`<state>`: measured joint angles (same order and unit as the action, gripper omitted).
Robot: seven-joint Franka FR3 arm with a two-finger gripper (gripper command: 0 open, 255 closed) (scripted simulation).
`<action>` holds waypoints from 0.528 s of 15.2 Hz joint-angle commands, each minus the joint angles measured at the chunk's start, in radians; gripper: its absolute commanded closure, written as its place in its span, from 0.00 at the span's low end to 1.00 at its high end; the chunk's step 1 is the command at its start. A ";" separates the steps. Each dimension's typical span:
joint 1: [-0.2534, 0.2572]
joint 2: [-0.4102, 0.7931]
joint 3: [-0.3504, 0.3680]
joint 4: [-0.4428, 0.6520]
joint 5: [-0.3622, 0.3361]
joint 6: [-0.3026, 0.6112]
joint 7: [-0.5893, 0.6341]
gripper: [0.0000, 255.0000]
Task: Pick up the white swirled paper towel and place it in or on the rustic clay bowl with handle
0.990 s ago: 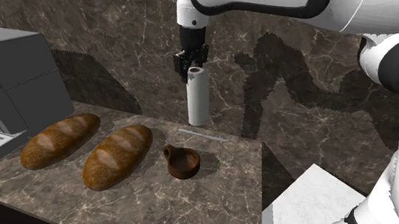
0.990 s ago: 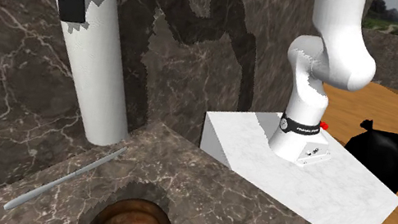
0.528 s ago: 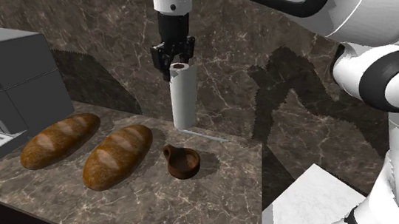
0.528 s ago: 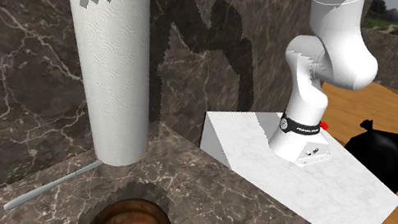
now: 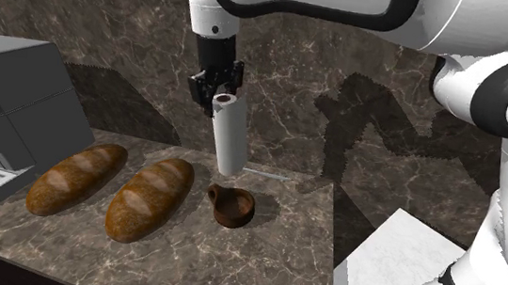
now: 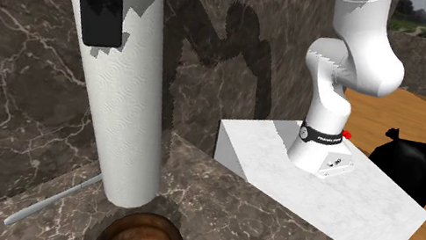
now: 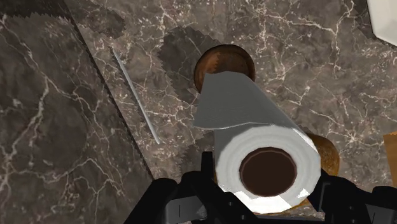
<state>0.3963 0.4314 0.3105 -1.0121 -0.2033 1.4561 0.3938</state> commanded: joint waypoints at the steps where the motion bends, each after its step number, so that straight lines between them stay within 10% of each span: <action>1: -0.011 -0.022 0.001 -0.063 0.007 0.042 0.002 1.00; 8: -0.033 -0.066 0.001 -0.226 0.020 0.161 0.009 1.00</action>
<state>0.3652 0.3684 0.3118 -1.2224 -0.1840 1.6039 0.4012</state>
